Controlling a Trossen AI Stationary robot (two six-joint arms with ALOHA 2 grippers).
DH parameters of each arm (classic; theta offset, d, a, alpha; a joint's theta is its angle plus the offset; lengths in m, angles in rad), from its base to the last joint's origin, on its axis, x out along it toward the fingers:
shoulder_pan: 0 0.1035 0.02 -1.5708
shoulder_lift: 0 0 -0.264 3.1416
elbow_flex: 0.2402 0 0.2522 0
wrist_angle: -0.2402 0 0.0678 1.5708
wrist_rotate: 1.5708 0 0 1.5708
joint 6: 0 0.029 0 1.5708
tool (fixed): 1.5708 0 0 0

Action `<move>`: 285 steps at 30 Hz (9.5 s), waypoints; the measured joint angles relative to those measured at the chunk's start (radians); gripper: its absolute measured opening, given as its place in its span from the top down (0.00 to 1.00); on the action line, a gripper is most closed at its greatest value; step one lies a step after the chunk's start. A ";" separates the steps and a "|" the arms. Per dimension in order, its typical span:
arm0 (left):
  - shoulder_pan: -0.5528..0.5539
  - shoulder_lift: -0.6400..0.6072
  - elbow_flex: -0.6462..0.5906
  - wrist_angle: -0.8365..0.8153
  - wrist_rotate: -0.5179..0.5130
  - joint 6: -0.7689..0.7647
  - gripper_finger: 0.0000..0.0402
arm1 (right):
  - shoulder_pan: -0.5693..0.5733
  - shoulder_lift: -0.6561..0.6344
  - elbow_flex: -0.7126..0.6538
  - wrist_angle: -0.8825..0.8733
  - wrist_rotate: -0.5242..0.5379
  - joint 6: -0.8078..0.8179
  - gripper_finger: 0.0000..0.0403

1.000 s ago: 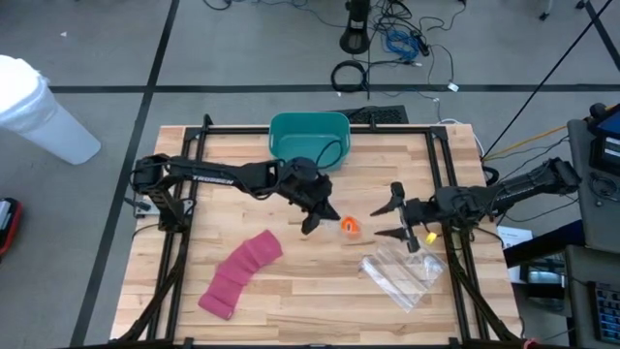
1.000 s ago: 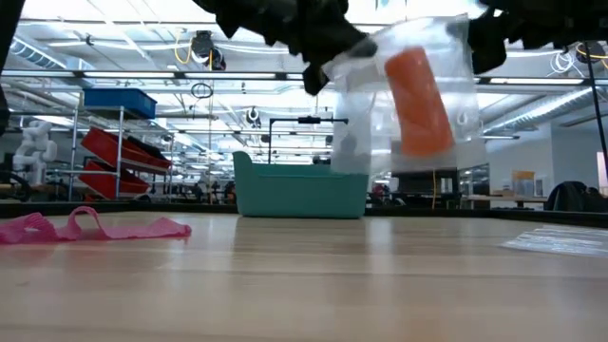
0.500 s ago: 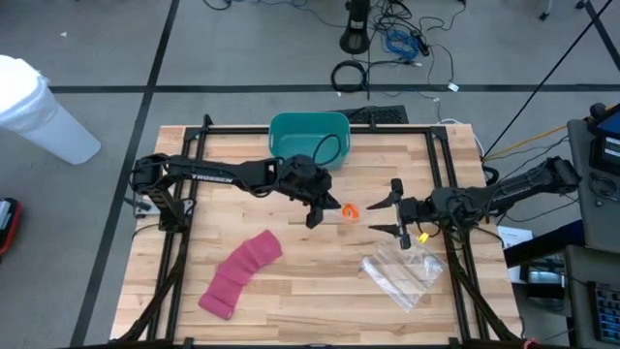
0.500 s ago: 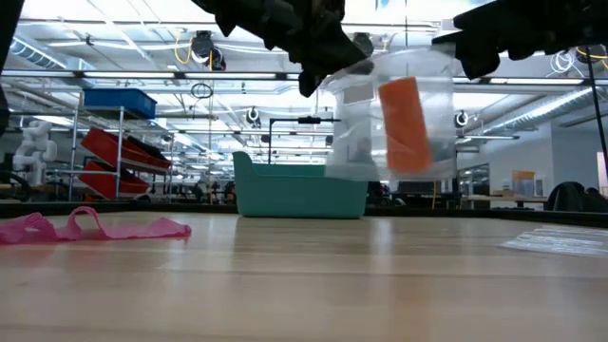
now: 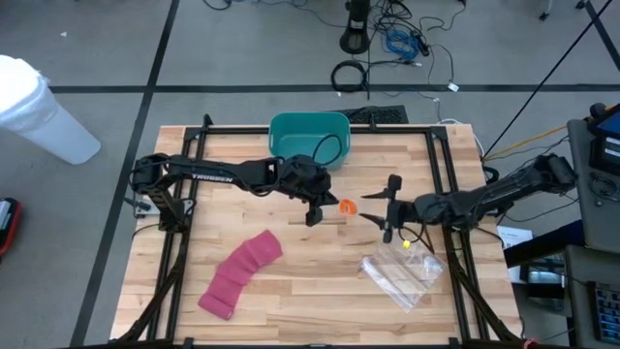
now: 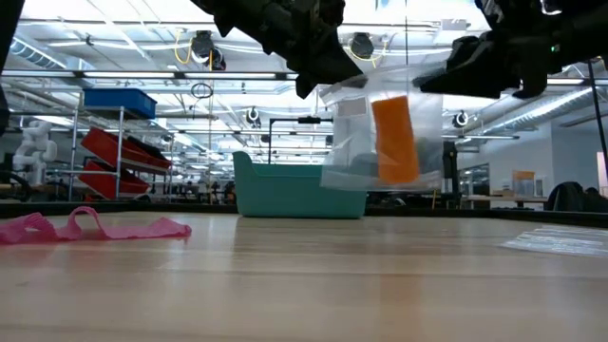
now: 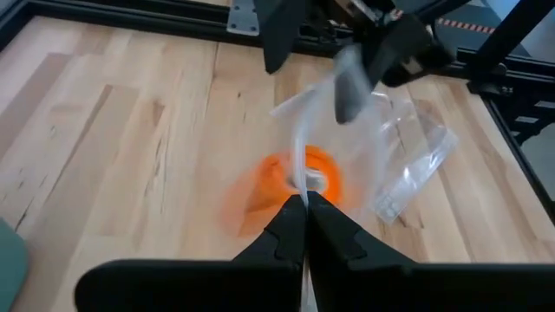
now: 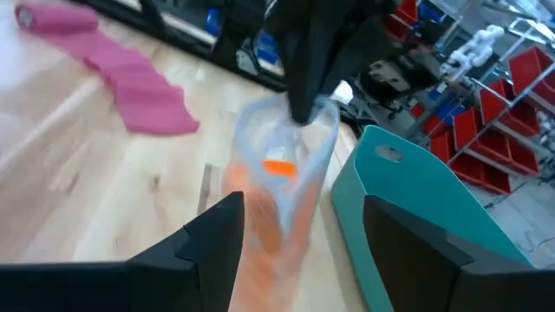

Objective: Roll bandage
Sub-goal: Close the transparent zip bag, then put the transparent zip bag into the green bin

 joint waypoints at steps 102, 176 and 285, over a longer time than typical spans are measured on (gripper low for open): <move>0.011 -0.184 -0.208 0.171 -0.201 0.339 0.58 | -0.087 -0.062 0.104 0.001 -0.034 0.174 1.00; -0.033 -0.199 -0.205 -0.046 -0.236 0.393 1.00 | -0.216 0.573 0.692 -0.415 -0.202 0.112 0.83; -0.030 -0.201 -0.206 -0.068 -0.213 0.382 1.00 | -0.191 0.488 0.691 -0.654 -0.300 0.408 0.66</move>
